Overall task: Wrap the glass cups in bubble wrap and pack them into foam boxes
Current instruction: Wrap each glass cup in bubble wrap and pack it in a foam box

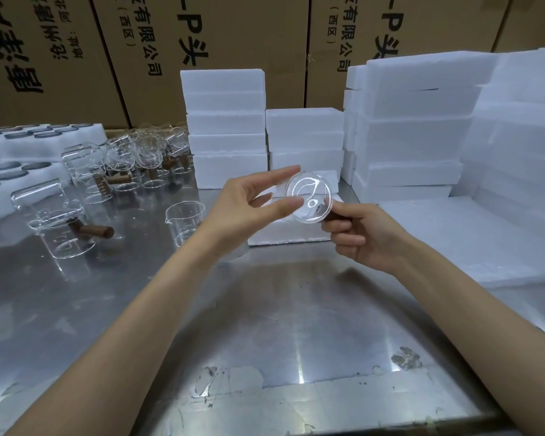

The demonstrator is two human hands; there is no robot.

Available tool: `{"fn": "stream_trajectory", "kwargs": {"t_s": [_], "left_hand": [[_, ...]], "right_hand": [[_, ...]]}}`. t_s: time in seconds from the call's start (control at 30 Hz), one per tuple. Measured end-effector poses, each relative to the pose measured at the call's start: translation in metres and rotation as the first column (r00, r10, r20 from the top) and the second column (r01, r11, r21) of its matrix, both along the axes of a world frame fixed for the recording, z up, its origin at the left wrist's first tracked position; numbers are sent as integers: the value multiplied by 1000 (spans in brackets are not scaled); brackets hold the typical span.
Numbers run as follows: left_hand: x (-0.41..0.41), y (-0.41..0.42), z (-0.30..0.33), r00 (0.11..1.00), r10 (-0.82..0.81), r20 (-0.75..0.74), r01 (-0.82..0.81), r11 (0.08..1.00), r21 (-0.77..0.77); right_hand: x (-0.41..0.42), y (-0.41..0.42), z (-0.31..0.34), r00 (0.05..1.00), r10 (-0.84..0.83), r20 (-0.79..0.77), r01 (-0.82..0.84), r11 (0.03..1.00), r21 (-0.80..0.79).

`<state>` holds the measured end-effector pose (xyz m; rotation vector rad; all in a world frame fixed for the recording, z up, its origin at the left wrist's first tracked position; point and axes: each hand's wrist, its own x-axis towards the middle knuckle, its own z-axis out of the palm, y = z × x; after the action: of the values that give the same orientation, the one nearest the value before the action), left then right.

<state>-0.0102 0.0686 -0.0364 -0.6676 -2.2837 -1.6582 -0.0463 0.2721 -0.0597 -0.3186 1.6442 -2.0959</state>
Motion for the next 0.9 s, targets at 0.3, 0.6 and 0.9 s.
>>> {"fn": "stream_trajectory", "kwargs": {"t_s": [0.3, 0.6, 0.9], "left_hand": [[-1, 6, -5, 983, 111, -146, -129, 984, -120], [-1, 26, -18, 927, 327, -181, -336, 942, -18], [-3, 33, -21, 932, 350, -99, -332, 930, 160]], "right_hand": [[1, -4, -1, 1000, -21, -19, 22, 999, 47], [7, -20, -6, 928, -90, -361, 183, 955, 233], [7, -24, -7, 863, -118, -491, 267, 932, 245]]}}
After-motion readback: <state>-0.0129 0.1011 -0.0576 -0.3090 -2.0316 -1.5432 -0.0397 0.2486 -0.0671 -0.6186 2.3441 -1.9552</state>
